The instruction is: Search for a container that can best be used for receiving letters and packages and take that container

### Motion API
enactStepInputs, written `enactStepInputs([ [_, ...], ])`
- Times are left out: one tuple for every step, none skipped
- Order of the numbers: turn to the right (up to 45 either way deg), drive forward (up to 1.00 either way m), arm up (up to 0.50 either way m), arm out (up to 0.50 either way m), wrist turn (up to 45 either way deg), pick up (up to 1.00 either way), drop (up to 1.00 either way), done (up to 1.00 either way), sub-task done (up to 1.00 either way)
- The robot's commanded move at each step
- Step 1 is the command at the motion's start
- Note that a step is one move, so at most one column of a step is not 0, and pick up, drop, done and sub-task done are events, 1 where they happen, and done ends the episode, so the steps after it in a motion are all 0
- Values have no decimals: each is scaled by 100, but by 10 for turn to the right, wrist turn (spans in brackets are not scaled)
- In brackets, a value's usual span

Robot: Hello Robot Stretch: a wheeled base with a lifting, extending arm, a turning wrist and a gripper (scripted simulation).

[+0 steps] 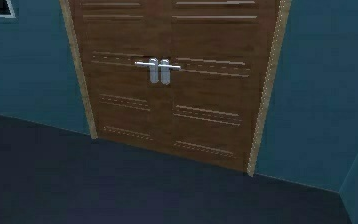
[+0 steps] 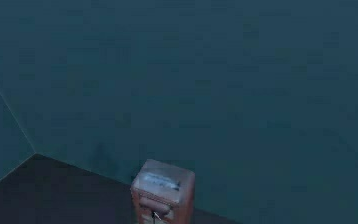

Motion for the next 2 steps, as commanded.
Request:
enactStepInputs([
  [0,0,0,0,450,0,0,0,0],
  [0,0,0,0,90,0,0,0,0],
])
